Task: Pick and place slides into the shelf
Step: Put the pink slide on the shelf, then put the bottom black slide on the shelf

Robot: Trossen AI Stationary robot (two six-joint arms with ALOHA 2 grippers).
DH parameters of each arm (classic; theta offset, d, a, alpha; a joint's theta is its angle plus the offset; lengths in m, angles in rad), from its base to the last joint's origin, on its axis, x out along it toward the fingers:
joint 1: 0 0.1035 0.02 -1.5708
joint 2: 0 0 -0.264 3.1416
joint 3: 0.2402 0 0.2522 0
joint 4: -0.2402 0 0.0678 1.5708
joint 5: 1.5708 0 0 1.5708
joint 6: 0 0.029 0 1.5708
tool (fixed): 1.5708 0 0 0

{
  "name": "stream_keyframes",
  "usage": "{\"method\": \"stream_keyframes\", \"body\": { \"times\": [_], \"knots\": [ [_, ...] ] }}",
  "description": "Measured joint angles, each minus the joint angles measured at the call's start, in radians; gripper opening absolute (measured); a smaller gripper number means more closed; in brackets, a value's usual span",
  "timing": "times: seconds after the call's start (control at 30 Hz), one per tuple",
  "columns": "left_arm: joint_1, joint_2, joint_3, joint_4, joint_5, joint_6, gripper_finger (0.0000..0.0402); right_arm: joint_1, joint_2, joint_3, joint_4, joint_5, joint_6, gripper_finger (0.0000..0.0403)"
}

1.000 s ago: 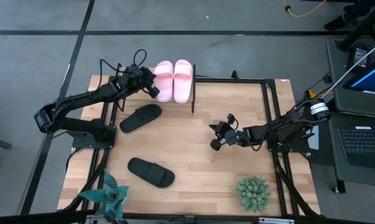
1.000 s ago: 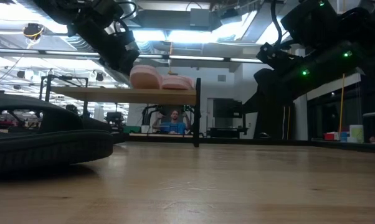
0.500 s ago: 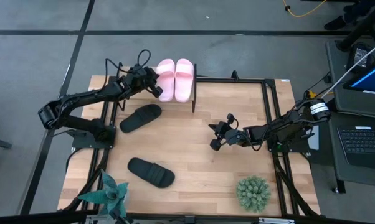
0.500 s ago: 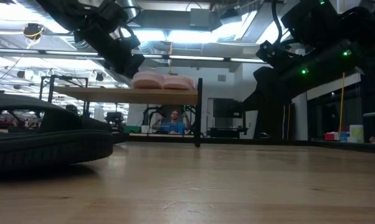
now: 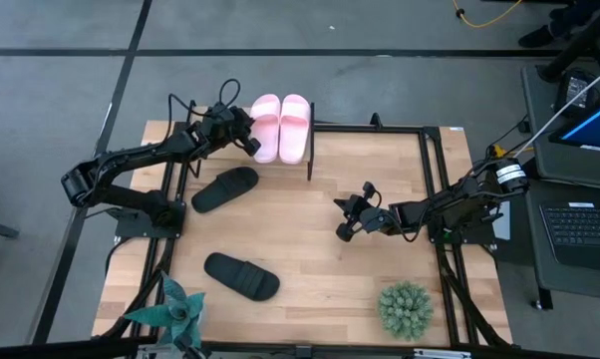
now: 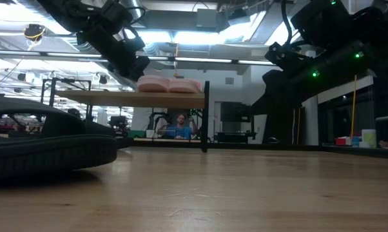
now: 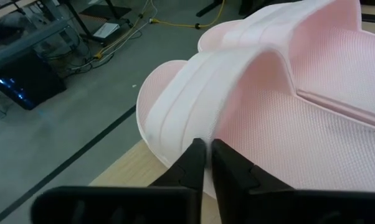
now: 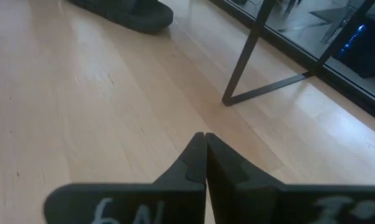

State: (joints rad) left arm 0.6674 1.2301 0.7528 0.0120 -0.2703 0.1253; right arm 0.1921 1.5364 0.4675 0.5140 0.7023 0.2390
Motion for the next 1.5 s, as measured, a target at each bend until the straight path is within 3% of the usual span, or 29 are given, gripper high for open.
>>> {"method": "stream_keyframes", "body": {
  "times": [0.23, 0.4, 0.8, 1.5],
  "knots": [
    [0.0, 0.0, 0.0, -0.004, 0.003, -0.019, 0.0099, 0.0, 0.0, 0.0, 0.0, 0.0, 0.0, 0.0003],
    [0.0, 0.001, -0.001, -0.007, 0.003, -0.019, 0.0124, 0.0, 0.0, 0.0, 0.0, 0.0, 0.001, 0.0003],
    [-0.003, -0.079, 0.023, -0.018, 0.006, -0.019, 0.0127, 0.0, 0.0, 0.0, 0.0, 0.0, -0.004, 0.0003],
    [-0.163, -0.378, -0.003, -0.365, 0.003, -0.072, 0.0128, 0.0, -0.001, 0.0, 0.0, 0.0, -0.005, 0.0003]
  ]
}}
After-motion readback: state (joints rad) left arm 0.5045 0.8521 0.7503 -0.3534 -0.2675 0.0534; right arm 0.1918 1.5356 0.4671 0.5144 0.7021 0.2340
